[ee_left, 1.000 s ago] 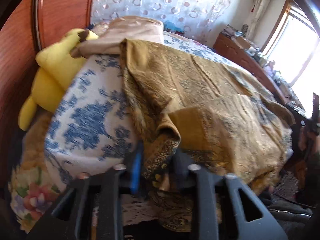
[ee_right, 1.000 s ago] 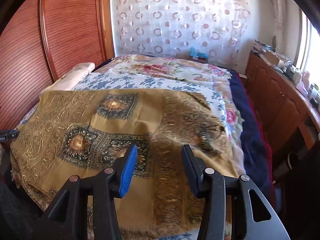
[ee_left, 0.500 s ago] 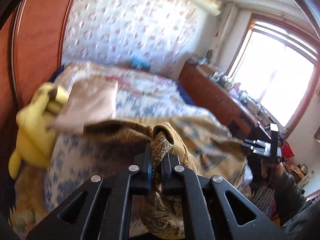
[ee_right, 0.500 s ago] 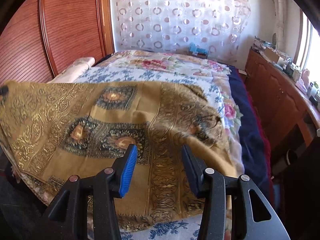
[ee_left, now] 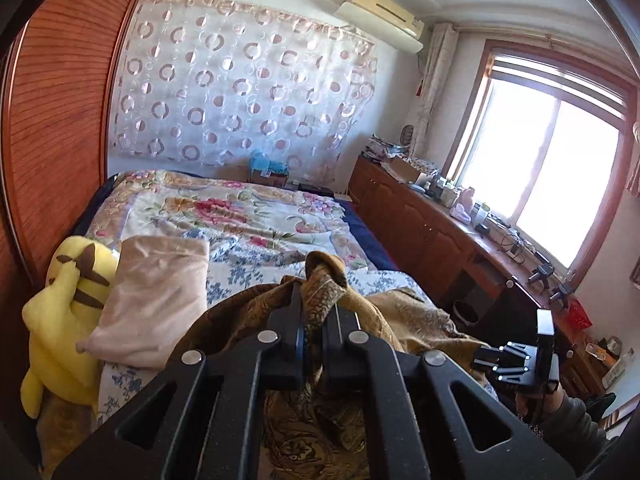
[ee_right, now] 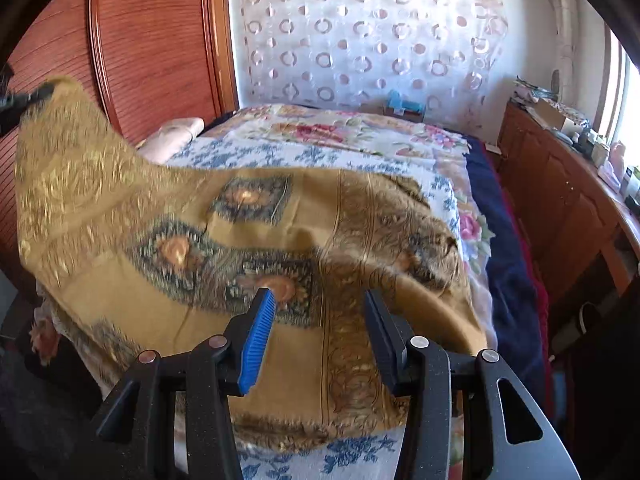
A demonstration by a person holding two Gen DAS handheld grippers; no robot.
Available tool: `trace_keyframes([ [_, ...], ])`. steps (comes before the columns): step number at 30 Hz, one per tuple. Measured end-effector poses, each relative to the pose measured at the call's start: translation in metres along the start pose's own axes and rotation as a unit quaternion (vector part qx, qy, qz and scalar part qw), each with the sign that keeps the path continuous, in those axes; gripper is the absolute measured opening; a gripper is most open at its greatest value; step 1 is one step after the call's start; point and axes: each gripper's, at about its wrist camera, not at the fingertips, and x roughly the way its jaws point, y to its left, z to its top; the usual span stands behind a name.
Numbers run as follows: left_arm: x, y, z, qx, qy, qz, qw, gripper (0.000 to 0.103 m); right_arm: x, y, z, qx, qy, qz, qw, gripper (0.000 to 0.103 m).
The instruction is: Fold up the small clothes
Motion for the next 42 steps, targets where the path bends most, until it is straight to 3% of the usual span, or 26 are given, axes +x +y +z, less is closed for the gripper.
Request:
trace_keyframes([
  [9, 0.02, -0.045, 0.026, 0.047, -0.006, -0.017, 0.9987, 0.006, -0.032, -0.015, 0.0, 0.009, -0.011, -0.017, 1.0, 0.048],
  [17, 0.074, -0.102, 0.024, 0.088, 0.026, -0.054, 0.9944, 0.006, -0.046, -0.032, -0.011, 0.035, -0.028, -0.027, 0.999, 0.048],
  [25, 0.151, -0.184, 0.011, 0.136, 0.076, -0.117, 0.9808, 0.006, -0.048, -0.043, -0.017, 0.053, -0.043, -0.047, 0.997, 0.048],
  [30, 0.175, -0.251, 0.005, 0.181, 0.104, -0.164, 0.9642, 0.007, -0.055, -0.051, -0.022, 0.071, -0.053, -0.053, 0.995, 0.048],
  [33, 0.187, -0.271, -0.009, 0.204, 0.136, -0.171, 0.9543, 0.016, -0.054, -0.054, -0.028, 0.077, -0.049, -0.056, 0.994, 0.048],
  [37, 0.188, -0.273, -0.023, 0.22, 0.148, -0.165, 0.95, 0.045, -0.053, -0.053, -0.031, 0.083, -0.047, -0.055, 0.994, 0.048],
  [42, 0.184, -0.256, -0.025, 0.226, 0.156, -0.149, 0.95, 0.048, -0.053, -0.055, -0.026, 0.087, -0.05, -0.051, 0.994, 0.048],
])
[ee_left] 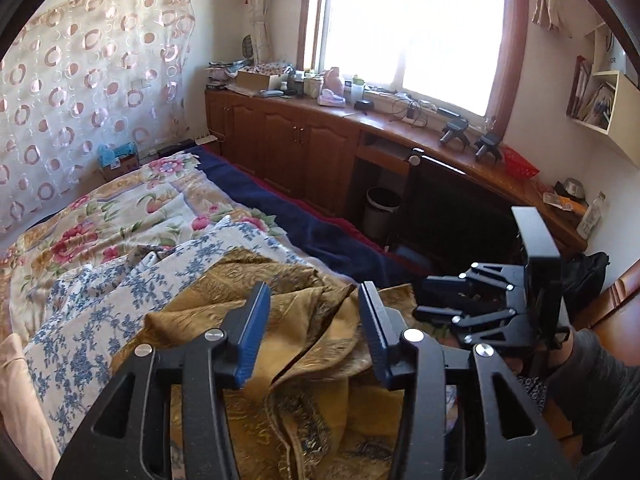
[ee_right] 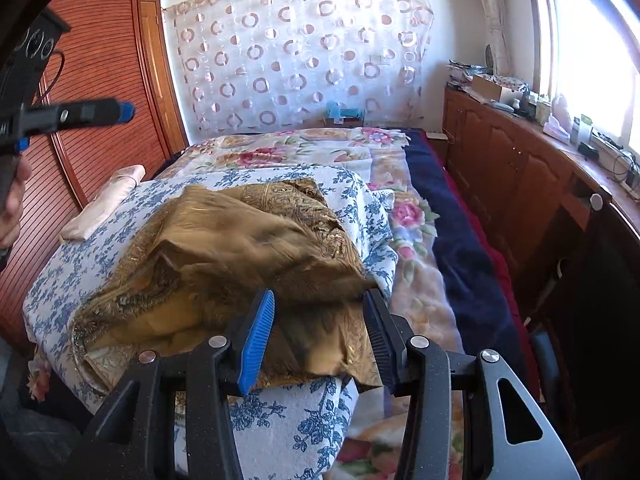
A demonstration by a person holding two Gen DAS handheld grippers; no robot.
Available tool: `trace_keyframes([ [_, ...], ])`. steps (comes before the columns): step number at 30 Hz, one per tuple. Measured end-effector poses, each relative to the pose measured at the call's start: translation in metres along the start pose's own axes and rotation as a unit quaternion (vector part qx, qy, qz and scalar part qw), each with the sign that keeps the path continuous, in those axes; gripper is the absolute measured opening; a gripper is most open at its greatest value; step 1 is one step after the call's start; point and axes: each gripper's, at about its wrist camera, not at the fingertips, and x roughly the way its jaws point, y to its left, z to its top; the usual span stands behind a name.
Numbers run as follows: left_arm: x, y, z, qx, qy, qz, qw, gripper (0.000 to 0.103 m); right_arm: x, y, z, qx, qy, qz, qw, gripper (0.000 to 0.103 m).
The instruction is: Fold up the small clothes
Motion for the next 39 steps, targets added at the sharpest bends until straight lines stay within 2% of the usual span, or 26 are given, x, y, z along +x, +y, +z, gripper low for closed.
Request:
trace_keyframes([
  [2, -0.005, 0.009, -0.007, -0.005, 0.002, 0.008, 1.0, 0.058, 0.001, 0.001, 0.003, -0.001, -0.002, 0.004, 1.0, 0.048],
  [5, -0.01, 0.027, -0.025, -0.016, 0.011, 0.022, 0.9996, 0.063, 0.011, 0.0, 0.008, -0.001, -0.002, 0.008, 1.0, 0.048],
  [11, -0.014, 0.072, -0.063, -0.05, 0.033, 0.063, 0.9962, 0.064, 0.03, 0.004, 0.022, -0.01, 0.001, 0.016, 1.0, 0.048],
  [17, -0.017, 0.097, -0.089, -0.085, 0.04, 0.076, 0.9927, 0.064, 0.053, 0.019, 0.034, -0.024, 0.021, 0.027, 0.999, 0.048],
  [22, -0.018, 0.103, -0.105, -0.093, 0.043, 0.086, 0.991, 0.064, 0.072, 0.026, 0.035, -0.033, 0.049, 0.014, 0.998, 0.048],
  [33, -0.024, 0.103, -0.127, -0.096, 0.04, 0.115, 0.9879, 0.064, 0.093, 0.017, 0.033, -0.011, 0.074, -0.006, 0.997, 0.048],
  [36, -0.024, 0.1, -0.129, -0.087, 0.037, 0.128, 0.9873, 0.064, 0.099, 0.018, 0.033, -0.008, 0.082, 0.003, 0.997, 0.031],
  [37, -0.024, 0.099, -0.13, -0.086, 0.037, 0.13, 0.9872, 0.064, 0.1, 0.019, 0.034, -0.01, 0.085, 0.009, 0.996, 0.017],
  [38, -0.024, 0.099, -0.13, -0.088, 0.036, 0.128, 0.9872, 0.064, 0.099, 0.02, 0.034, -0.012, 0.085, 0.015, 0.996, 0.009],
  [39, -0.024, 0.099, -0.131, -0.09, 0.036, 0.126, 0.9873, 0.064, 0.098, 0.02, 0.035, -0.016, 0.082, 0.017, 0.996, 0.009],
])
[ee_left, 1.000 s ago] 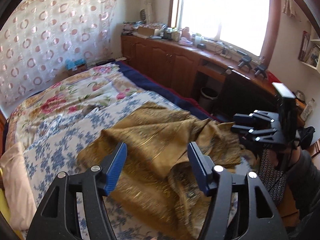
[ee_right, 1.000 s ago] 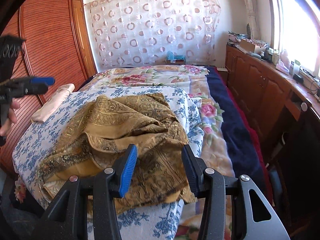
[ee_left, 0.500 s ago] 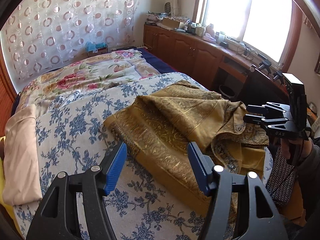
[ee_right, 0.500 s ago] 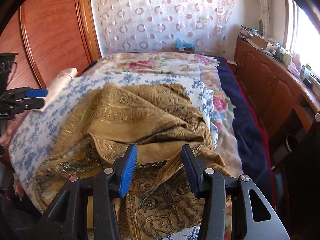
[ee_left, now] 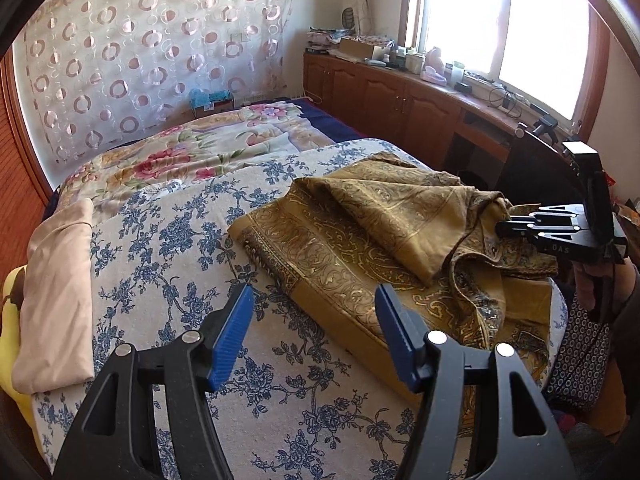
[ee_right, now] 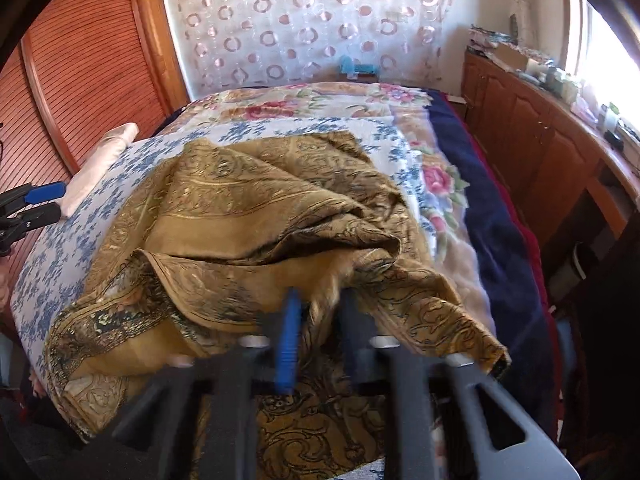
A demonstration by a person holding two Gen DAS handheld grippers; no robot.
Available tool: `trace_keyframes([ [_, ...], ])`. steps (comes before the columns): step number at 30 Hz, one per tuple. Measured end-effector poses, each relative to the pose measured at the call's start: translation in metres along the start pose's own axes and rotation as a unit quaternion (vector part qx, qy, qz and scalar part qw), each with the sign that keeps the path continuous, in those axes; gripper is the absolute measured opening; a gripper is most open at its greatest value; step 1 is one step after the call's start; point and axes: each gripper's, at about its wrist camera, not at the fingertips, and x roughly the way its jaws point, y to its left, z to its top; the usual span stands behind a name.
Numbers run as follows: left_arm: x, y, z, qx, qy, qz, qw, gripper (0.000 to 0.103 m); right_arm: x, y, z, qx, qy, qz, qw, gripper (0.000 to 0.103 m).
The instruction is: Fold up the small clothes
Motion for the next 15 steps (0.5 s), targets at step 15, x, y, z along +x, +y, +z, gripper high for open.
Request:
trace_keyframes([
  [15, 0.016, 0.009, -0.002, -0.017, 0.005, -0.005, 0.9998, 0.064, -0.062, -0.038, -0.017, -0.023, -0.026, -0.059, 0.998, 0.017],
])
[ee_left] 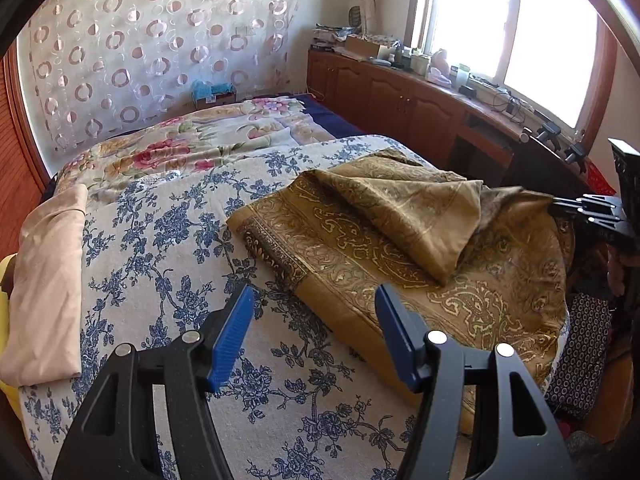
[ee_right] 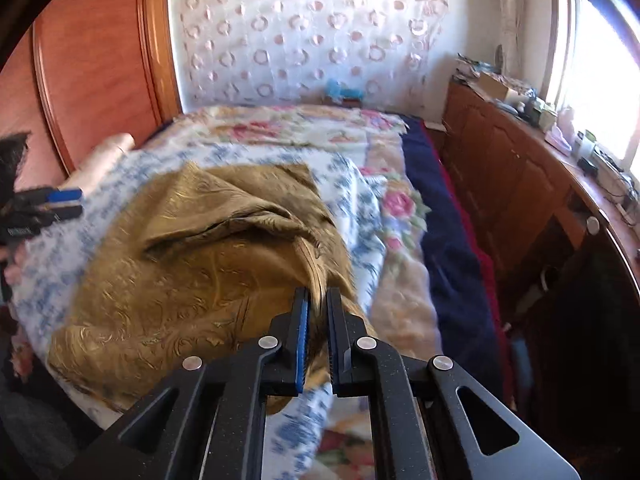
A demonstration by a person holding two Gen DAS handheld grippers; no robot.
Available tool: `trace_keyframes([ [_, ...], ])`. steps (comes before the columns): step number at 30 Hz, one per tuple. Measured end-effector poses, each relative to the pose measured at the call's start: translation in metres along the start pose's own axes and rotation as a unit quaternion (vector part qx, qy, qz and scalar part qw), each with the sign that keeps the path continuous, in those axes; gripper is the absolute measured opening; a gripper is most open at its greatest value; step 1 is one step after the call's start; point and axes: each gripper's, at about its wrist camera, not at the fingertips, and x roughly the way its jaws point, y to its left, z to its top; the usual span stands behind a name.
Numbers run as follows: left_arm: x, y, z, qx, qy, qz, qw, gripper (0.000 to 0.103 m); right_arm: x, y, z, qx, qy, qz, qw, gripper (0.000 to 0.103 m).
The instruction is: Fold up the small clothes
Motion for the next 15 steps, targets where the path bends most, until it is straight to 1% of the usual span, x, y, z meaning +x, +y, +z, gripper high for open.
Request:
trace_keyframes([
  [1, 0.002, 0.001, 0.0, 0.0, 0.001, 0.001, 1.0, 0.064, 0.001, -0.001, -0.001, 0.0, -0.003, -0.003, 1.0, 0.025],
  [2, 0.004, 0.002, 0.001, -0.001, 0.002, 0.002, 1.0, 0.064, 0.001, -0.002, 0.001, 0.003, -0.006, 0.001, 1.0, 0.029],
  [3, 0.006, 0.003, 0.002, -0.001, 0.003, 0.003, 1.0, 0.064, 0.0, -0.003, 0.003, 0.006, -0.012, 0.006, 1.0, 0.031],
  [5, 0.01, 0.004, 0.002, -0.001, 0.004, 0.004, 1.0, 0.064, -0.002, 0.003, 0.013, 0.006, -0.021, 0.003, 1.0, 0.042],
  [10, 0.016, 0.005, 0.004, 0.001, 0.008, 0.008, 0.9999, 0.064, -0.008, 0.021, 0.028, -0.019, -0.046, 0.015, 0.999, 0.043],
  [15, 0.019, 0.008, 0.006, 0.0, 0.008, 0.009, 0.9999, 0.064, 0.008, 0.044, 0.043, -0.048, -0.049, 0.045, 0.997, 0.044],
])
